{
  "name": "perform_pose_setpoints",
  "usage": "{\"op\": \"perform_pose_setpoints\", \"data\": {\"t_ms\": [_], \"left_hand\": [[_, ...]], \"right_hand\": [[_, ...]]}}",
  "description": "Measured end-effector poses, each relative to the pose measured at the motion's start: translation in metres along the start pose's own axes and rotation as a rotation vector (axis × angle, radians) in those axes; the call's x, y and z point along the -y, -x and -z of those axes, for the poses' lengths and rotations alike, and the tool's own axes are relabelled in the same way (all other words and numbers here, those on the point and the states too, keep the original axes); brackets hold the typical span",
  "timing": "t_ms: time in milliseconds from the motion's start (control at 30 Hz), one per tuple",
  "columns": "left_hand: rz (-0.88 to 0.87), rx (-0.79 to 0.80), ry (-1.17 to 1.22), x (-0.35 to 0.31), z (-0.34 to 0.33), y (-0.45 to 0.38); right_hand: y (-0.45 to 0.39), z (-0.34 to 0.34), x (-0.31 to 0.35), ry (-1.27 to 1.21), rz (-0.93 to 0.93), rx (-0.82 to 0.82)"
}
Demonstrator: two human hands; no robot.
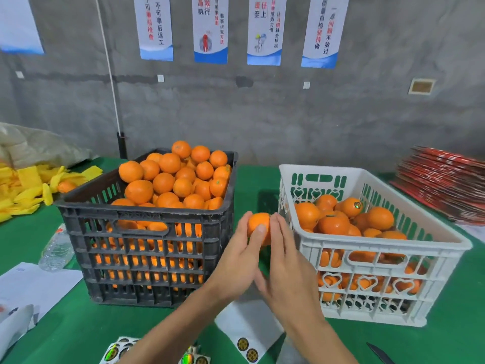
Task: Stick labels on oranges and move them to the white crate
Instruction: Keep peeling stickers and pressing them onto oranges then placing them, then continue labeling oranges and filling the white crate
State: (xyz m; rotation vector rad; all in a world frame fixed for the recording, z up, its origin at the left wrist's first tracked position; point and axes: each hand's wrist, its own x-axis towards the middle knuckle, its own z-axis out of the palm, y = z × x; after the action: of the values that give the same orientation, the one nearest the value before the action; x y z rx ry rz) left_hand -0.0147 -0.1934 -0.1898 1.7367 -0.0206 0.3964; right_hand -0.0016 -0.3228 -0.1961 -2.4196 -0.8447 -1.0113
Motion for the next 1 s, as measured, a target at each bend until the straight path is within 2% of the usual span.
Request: {"op": "perform_pose_setpoints", "data": {"t_ms": [67, 133, 233, 300, 367, 467, 567, 700, 800, 867, 933, 1000], "left_hand": [[-0.052, 0.014, -0.06, -0.026, 0.005, -0.019], [-0.074, 0.049, -0.075, -0.047, 0.013, -0.044], [-0.005, 0.171, -0.002, -0.071, 0.014, -0.08], [0.071, 0.271, 0.056, -0.077, 0.005, -0.096], [0.064, 0.328, -0.045, -0.08, -0.004, -0.102], [-0.095, 0.268, -0.307, -0.084, -0.003, -0.098], [-0.216, 0.144, -0.474, -0.088, 0.022, -0.094], [-0.268, -0.024, -0.737, -0.087, 0.069, -0.093], [-0.108, -0.07, -0.934, -0.08, 0.119, -0.091], [0.136, -0.05, -1.097, -0.072, 0.16, -0.09], [0.418, -0.036, -1.266, -0.063, 0.203, -0.088], [0.591, -0.018, -1.34, -0.055, 0.24, -0.087]], "right_hand": [[-0.025, 0.013, -0.003, -0.069, -0.046, -0.086], [-0.049, 0.024, -0.013, -0.126, -0.101, -0.102], [-0.069, 0.029, -0.032, -0.16, -0.171, -0.05], [-0.076, 0.029, -0.043, -0.165, -0.245, -0.079], [-0.079, 0.028, -0.057, -0.188, -0.353, -0.132], [-0.085, 0.031, -0.074, -0.287, -0.503, -0.096], [-0.085, 0.022, -0.073, -0.097, -0.36, -0.018], [-0.095, 0.006, -0.03, -0.142, -0.073, -0.045], [-0.117, -0.011, 0.016, -0.317, 0.075, -0.001], [-0.136, -0.024, 0.043, -0.448, 0.106, 0.124], [-0.155, -0.035, 0.067, -0.462, 0.126, 0.234], [-0.173, -0.048, 0.089, -0.46, 0.152, 0.335]]}}
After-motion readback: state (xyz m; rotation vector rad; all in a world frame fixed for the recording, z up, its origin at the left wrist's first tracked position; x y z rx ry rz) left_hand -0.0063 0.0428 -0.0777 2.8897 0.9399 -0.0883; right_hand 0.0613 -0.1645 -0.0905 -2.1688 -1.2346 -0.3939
